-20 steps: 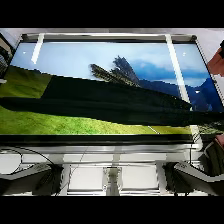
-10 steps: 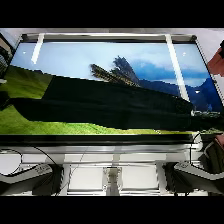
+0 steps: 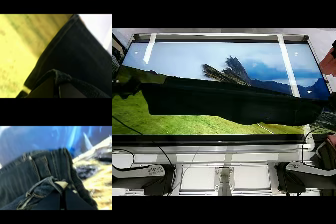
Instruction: Fold the clothes and pants, and hang the long-sleeved shirts on hangers.
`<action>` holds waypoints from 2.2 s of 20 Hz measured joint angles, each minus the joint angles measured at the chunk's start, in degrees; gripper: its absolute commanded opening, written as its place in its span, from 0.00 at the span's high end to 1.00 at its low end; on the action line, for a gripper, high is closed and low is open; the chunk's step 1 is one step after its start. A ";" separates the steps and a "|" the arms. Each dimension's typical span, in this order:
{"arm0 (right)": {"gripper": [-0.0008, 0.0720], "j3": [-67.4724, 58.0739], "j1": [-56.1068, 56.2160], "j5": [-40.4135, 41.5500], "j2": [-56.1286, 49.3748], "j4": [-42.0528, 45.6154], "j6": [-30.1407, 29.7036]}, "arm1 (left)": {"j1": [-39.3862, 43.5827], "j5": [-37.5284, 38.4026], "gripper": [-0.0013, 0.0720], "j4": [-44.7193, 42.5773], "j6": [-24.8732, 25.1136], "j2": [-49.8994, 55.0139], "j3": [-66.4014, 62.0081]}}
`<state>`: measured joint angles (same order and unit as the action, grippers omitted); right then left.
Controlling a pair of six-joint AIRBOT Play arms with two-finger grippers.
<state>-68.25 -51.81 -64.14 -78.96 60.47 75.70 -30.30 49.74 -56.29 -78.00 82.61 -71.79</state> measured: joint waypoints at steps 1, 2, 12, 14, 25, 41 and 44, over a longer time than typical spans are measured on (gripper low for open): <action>0.96 0.00 0.39 1.36 -0.94 -0.66 0.79 | 1.27 -1.66 0.95 0.68 -0.04 0.85 -0.22; 0.96 0.00 0.72 2.34 -1.81 -1.09 1.64 | 2.43 -3.15 0.96 1.05 -0.04 1.53 -0.48; 0.96 0.00 1.79 8.13 -6.88 -3.21 6.40 | 9.49 -12.20 0.95 2.84 0.17 7.02 -4.13; 0.96 0.00 1.81 8.63 -7.23 -3.21 6.64 | 10.34 -12.90 0.95 2.89 0.20 7.80 -4.87; 0.95 0.00 1.79 11.06 -8.11 -3.21 7.41 | 13.33 -11.30 0.96 2.49 0.39 9.77 -15.19; 0.60 0.00 2.78 13.38 -10.27 -2.99 6.54 | 16.98 -16.57 0.81 6.95 -0.68 24.24 -20.09; 0.50 -0.90 5.22 14.19 -11.74 -3.34 5.51 | 17.66 -17.25 0.07 7.50 -0.66 25.99 -22.51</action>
<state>-69.14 -46.59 -49.95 -90.70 57.12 81.21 -12.64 32.49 -48.80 -78.65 108.60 -94.30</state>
